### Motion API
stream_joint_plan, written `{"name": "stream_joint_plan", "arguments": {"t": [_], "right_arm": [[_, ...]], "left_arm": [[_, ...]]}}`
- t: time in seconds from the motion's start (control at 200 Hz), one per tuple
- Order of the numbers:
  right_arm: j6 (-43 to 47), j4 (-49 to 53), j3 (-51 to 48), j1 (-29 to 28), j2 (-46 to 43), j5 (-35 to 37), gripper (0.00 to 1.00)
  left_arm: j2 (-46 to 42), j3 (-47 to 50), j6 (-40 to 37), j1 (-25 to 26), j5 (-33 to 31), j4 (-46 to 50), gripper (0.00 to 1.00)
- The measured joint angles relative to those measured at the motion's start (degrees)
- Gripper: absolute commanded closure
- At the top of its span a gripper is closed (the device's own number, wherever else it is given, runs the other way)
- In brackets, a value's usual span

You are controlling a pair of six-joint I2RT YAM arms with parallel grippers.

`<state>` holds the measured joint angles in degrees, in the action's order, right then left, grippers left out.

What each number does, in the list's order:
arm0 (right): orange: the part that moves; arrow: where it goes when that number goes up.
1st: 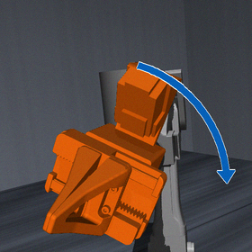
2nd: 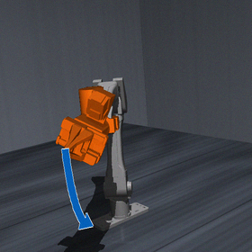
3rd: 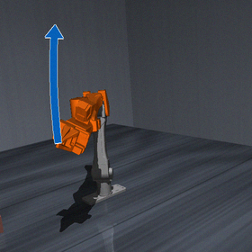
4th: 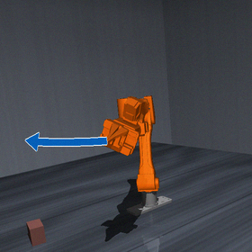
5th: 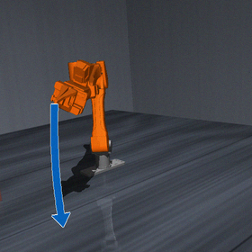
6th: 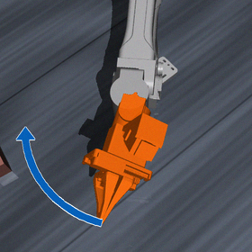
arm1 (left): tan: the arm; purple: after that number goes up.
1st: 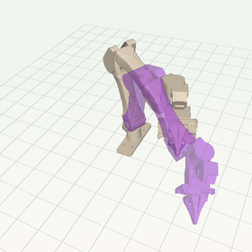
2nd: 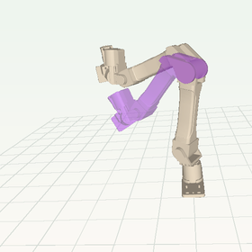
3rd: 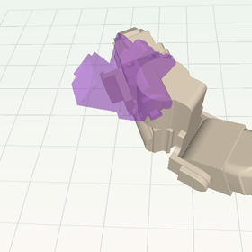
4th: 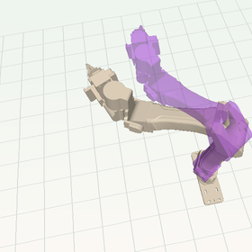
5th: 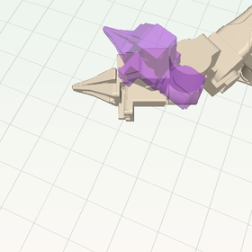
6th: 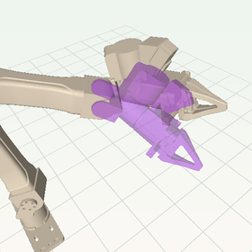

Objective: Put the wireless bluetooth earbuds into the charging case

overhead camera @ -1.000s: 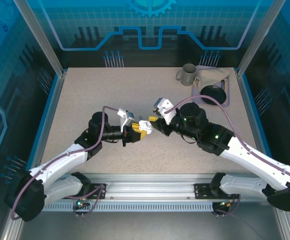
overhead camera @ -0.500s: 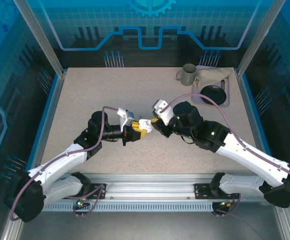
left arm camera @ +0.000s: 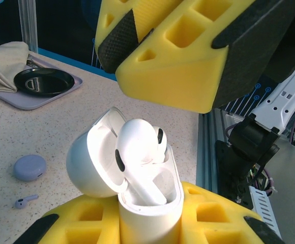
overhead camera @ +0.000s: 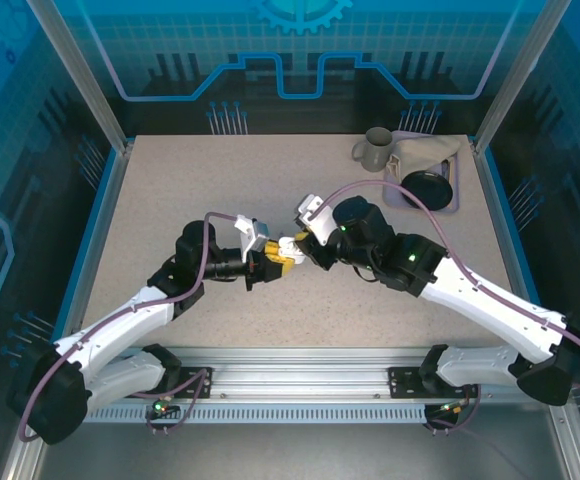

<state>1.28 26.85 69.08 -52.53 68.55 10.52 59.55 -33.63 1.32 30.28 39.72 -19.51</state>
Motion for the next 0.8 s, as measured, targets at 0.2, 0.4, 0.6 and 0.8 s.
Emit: {"name": "stream_joint_plan", "arguments": {"t": [0.2,0.4,0.6,0.8], "right_arm": [[0.00,0.22,0.04,-0.07,0.57,-0.04,0.77],[0.00,0.31,0.57,-0.39,1.33,-0.57,0.77],[0.02,0.35,1.18,-0.81,1.77,-1.73,0.77],[0.02,0.37,1.57,-0.85,2.21,-2.40,0.77]], "left_arm": [[0.00,0.00,0.00,0.00,0.00,0.00,1.00],[0.00,-0.11,0.00,0.00,0.02,0.28,1.00],[0.00,-0.37,-0.02,0.02,0.00,1.09,1.00],[0.00,-0.76,-0.02,0.17,0.02,1.25,1.00]]}}
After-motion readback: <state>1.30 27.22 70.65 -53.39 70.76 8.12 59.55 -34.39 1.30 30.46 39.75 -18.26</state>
